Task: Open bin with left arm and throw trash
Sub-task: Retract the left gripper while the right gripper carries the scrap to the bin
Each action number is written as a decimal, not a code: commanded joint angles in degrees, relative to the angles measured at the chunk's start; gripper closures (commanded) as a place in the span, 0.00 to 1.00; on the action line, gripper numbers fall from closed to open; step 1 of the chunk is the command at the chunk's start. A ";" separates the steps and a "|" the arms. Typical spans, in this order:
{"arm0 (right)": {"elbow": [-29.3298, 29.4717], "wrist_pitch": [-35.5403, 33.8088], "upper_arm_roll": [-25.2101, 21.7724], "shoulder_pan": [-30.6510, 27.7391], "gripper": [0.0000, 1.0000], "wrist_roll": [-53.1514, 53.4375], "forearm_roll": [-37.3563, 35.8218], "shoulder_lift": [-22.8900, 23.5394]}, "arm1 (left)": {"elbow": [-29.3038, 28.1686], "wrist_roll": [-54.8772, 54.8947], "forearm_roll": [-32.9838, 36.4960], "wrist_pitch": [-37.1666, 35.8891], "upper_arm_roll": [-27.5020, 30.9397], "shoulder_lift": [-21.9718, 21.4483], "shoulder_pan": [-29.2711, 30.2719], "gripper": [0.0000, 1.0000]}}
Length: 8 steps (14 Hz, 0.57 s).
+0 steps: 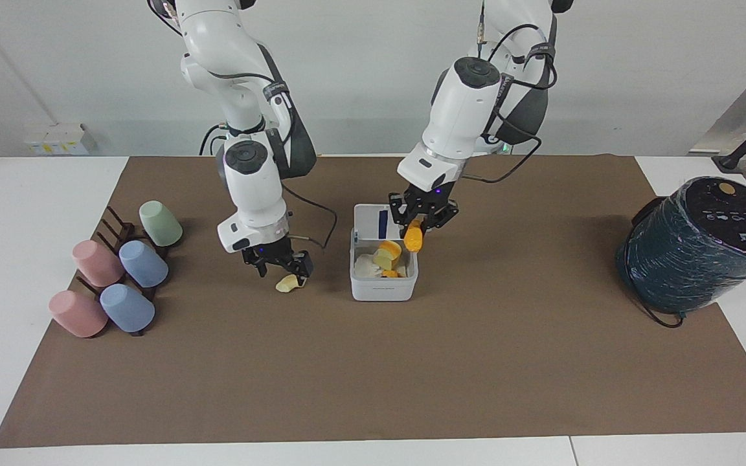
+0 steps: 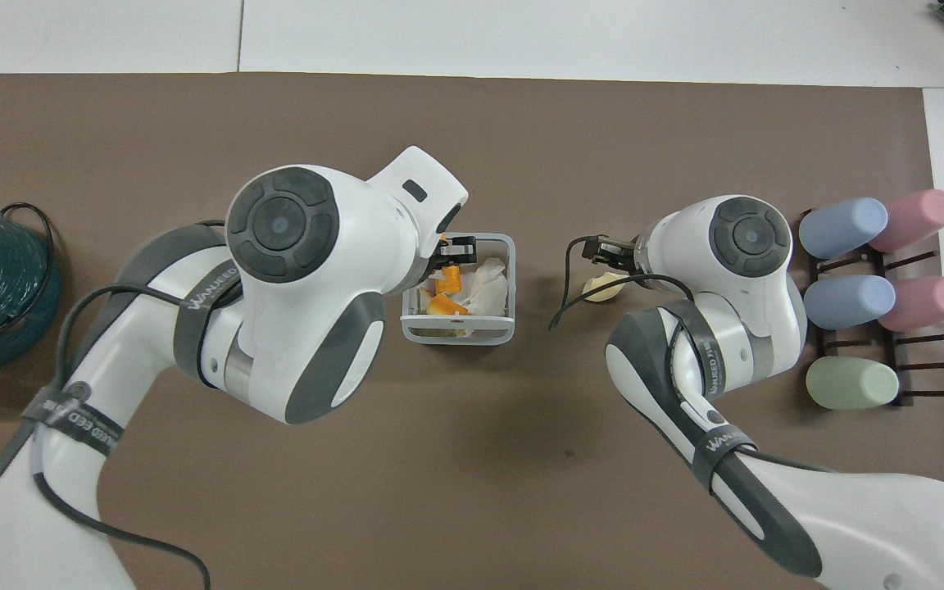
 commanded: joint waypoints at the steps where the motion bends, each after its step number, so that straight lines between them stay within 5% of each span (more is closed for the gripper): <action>1: -5.31 6.08 0.79 -1.16 0.00 -2.34 -0.09 0.03 | -0.99 -2.52 -0.99 3.44 0.97 2.63 -2.70 1.00; 3: -5.14 6.96 0.88 -1.07 0.00 -2.17 0.78 1.88 | -1.79 -2.53 -0.99 3.71 0.97 2.89 -3.14 1.00; 7: -4.70 7.06 0.88 -0.72 0.91 -1.99 0.79 1.97 | -0.92 -2.26 -0.90 2.75 0.88 3.07 -2.88 0.65; 8: -4.44 7.15 0.80 -0.72 1.00 -2.17 0.79 1.97 | -0.39 -2.35 -0.90 2.31 0.97 3.07 -2.88 0.58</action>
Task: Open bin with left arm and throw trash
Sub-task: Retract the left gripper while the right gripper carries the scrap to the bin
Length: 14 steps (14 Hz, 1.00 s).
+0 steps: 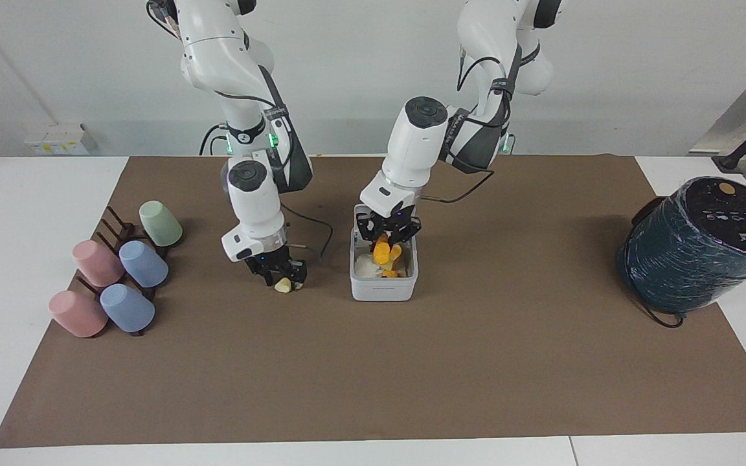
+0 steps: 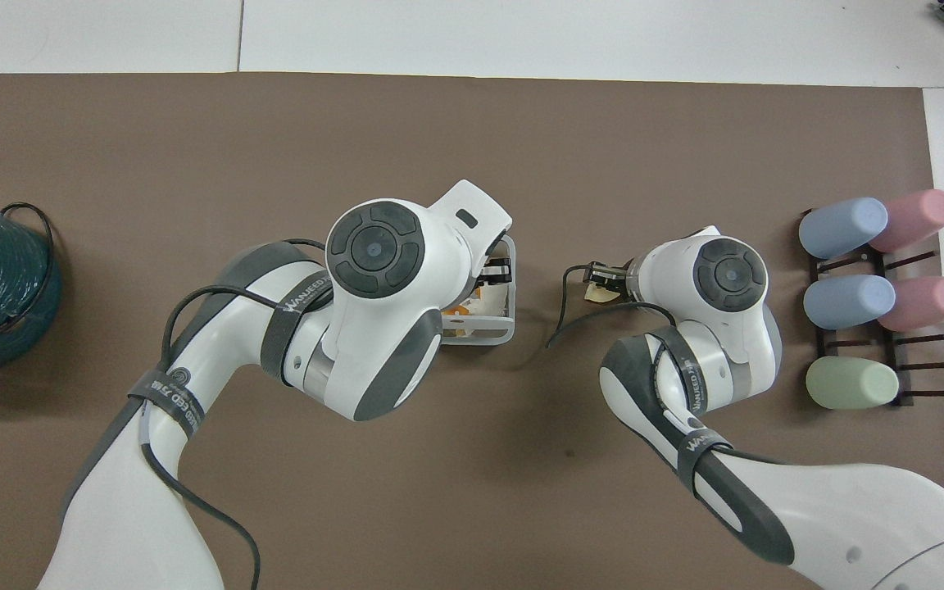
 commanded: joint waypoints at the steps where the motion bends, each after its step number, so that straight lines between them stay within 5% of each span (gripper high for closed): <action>1: 0.40 0.22 0.22 -0.53 1.00 -1.01 0.72 -0.01 | 0.53 -0.11 -0.86 -1.17 0.71 -0.90 -0.51 0.51; 4: 2.77 -1.18 0.22 -0.79 1.00 -0.83 0.72 -1.06 | 2.02 -0.20 -0.60 -2.76 0.80 -0.90 -0.24 0.21; 6: 5.84 -5.21 0.22 -1.06 1.00 -0.83 0.72 -1.85 | 3.16 -0.11 -0.25 -4.94 1.15 -0.90 0.37 0.21; 11: 13.13 -17.52 1.18 1.48 1.00 1.79 0.89 -5.72 | 14.22 6.18 -0.16 -25.75 1.41 -1.78 9.58 0.24; 14: 16.49 -16.93 2.94 4.20 1.00 10.74 0.89 -4.94 | 16.00 16.39 0.02 -32.72 1.77 -2.74 16.87 0.25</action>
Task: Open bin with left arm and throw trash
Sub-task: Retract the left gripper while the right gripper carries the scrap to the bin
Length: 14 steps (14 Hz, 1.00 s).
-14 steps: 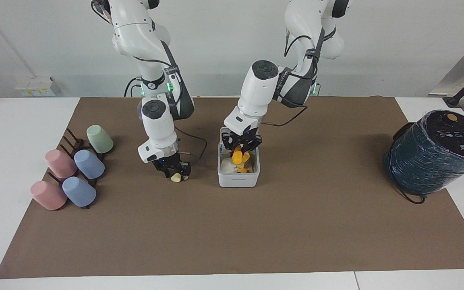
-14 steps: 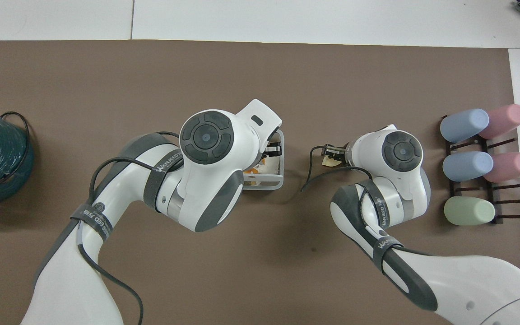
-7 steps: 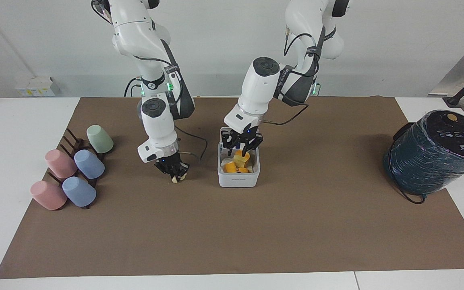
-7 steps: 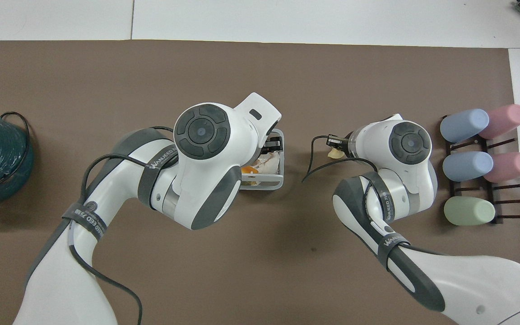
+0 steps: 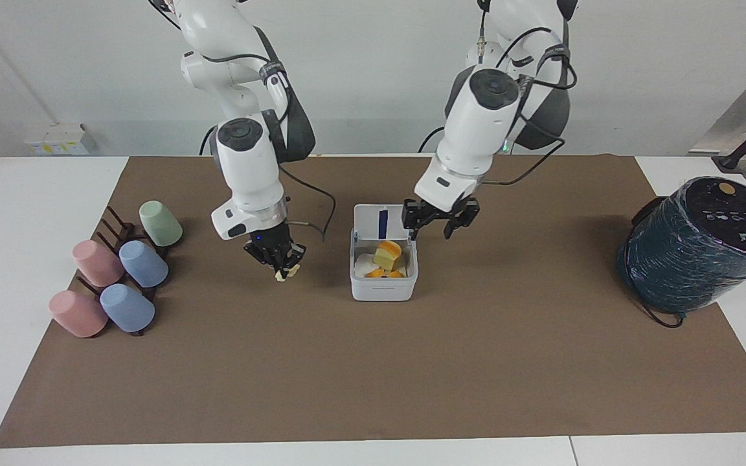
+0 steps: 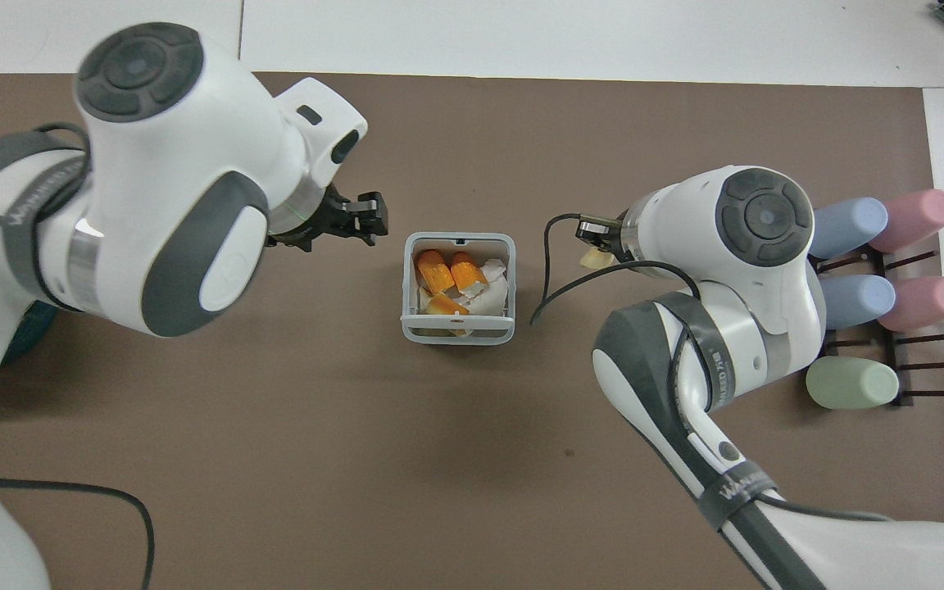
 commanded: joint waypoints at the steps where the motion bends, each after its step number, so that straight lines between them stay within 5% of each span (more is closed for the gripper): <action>1: 1.71 1.06 1.13 2.55 1.00 6.04 0.72 1.00 | 1.08 7.45 0.41 -4.63 -0.17 -1.56 6.06 0.25; 7: 1.62 8.54 1.14 11.07 1.00 16.69 0.72 4.34 | 0.47 24.59 5.69 -11.83 -0.44 -7.81 15.47 0.24; 8: 1.27 7.76 1.14 11.43 0.84 16.78 0.64 4.26 | 0.38 25.83 5.69 -13.24 -0.44 -8.60 16.61 0.24; 9: 1.18 7.75 1.14 11.44 0.21 16.78 0.64 4.17 | 0.38 26.89 6.30 -14.90 -0.44 -9.48 17.49 0.24; 10: 1.10 7.75 1.14 11.44 0.00 16.78 0.64 4.17 | 0.29 28.64 7.79 -16.49 -0.44 -10.35 17.85 0.25; 12: 1.10 8.19 1.14 11.35 0.00 16.60 0.64 4.26 | -0.93 30.58 9.56 -17.56 -0.52 -11.76 17.85 0.22; 14: 1.27 7.93 1.05 11.09 0.00 16.52 0.55 4.00 | -1.90 29.98 9.56 -16.51 -0.52 -12.12 17.68 0.00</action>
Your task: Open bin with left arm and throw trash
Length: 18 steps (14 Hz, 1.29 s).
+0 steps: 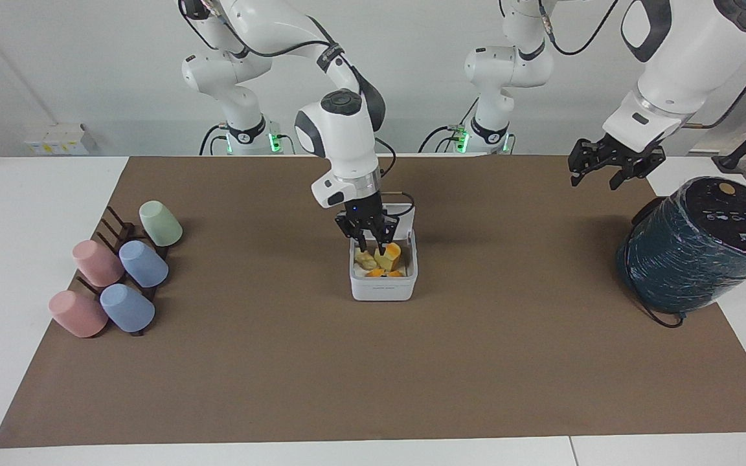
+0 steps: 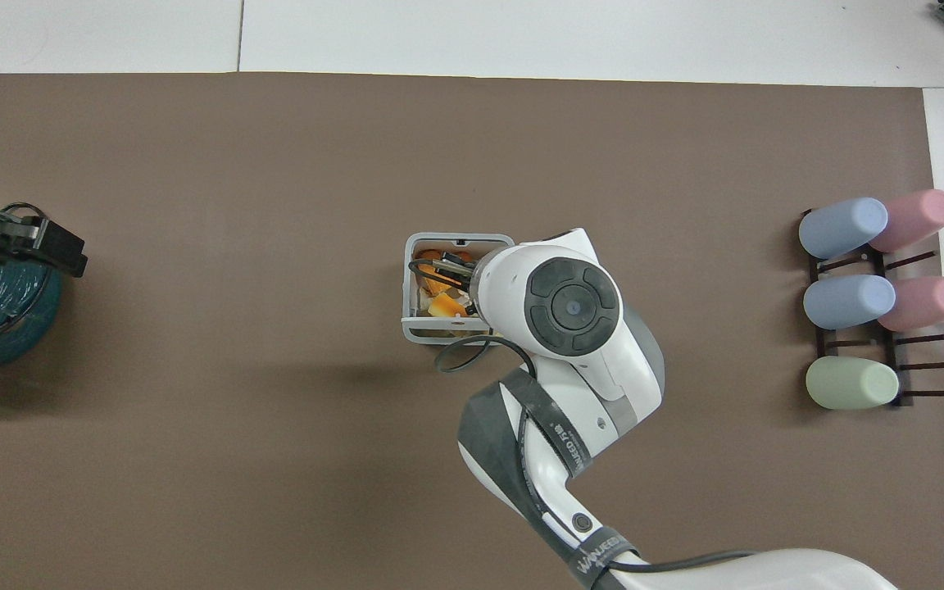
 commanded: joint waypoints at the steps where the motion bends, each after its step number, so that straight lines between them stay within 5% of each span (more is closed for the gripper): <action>1: 0.27 0.05 0.03 -1.20 0.00 -0.37 0.45 -0.71 | -3.39 0.36 1.49 2.01 -0.65 -1.97 -0.28 0.00; 4: -0.08 -0.83 0.02 -4.62 0.00 -2.55 -0.34 -3.17 | -4.72 0.44 1.23 6.32 -0.74 -2.24 -0.63 0.00; 9: -4.30 -7.58 0.02 -14.02 0.00 -20.82 -0.34 -12.04 | -10.68 0.36 0.70 11.77 -0.83 -4.78 -0.55 0.00; 15: -3.60 -23.14 -0.41 -24.67 0.00 -40.25 -0.34 -20.05 | -11.49 -1.14 -1.14 10.56 -0.74 -5.40 0.16 0.00; 18: -1.07 -24.65 -0.59 -28.54 0.00 -45.71 -0.08 -20.49 | -11.49 -0.96 -1.14 10.03 -0.65 -5.40 1.12 0.00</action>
